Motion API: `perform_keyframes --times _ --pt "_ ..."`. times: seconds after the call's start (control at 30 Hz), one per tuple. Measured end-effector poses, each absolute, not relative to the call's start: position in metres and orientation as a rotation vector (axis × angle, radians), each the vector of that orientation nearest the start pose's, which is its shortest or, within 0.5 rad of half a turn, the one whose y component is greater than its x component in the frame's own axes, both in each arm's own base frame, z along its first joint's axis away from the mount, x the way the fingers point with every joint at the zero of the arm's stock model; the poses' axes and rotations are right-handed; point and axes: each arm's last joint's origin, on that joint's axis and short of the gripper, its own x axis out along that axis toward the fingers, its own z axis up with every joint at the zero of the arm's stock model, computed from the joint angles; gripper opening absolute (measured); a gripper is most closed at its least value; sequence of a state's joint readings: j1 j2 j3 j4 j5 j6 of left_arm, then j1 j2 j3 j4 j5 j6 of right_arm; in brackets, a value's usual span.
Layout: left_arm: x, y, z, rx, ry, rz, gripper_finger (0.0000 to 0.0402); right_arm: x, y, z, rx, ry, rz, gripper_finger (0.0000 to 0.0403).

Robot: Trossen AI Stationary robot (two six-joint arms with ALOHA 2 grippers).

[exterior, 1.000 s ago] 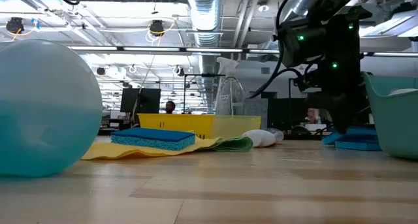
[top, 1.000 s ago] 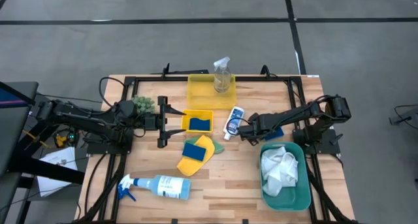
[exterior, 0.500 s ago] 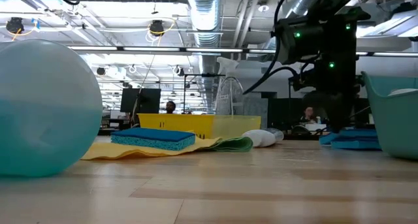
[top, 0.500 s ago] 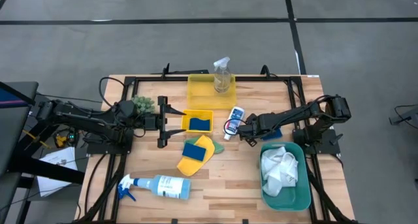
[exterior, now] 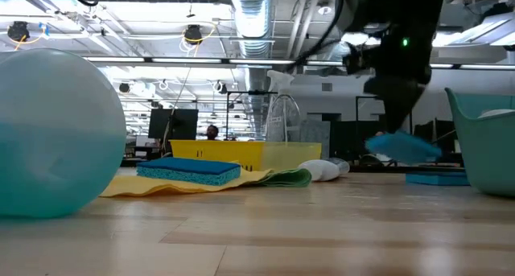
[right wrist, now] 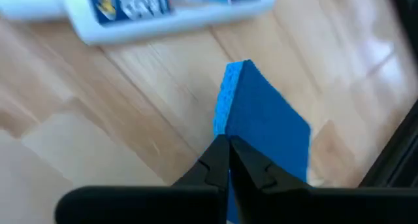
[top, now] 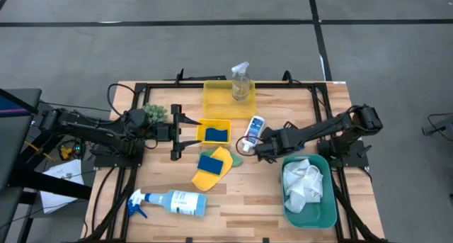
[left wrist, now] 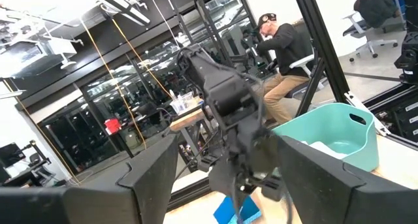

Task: Pick & Place Kitchen Items
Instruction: Put the blue sponge into the bottom yellow bin

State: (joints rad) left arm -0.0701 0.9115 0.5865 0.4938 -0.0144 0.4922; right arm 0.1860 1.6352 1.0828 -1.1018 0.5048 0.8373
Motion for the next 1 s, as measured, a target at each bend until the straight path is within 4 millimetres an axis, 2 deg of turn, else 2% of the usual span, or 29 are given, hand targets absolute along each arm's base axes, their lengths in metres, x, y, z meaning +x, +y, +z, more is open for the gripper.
perform_keyframes --times 0.43,0.77,1.0 --pt "0.204 -0.014 0.307 0.484 -0.179 -0.013 0.0254 0.281 0.080 0.236 -0.072 1.089 -0.735 0.0000" --pt "0.204 -0.014 0.307 0.484 -0.179 -0.013 0.0254 0.289 0.085 0.240 -0.108 1.008 -0.694 0.0000" --pt "0.204 -0.014 0.307 0.484 -0.179 -0.013 0.0254 0.303 0.099 0.244 -0.172 0.935 -0.511 0.0000"
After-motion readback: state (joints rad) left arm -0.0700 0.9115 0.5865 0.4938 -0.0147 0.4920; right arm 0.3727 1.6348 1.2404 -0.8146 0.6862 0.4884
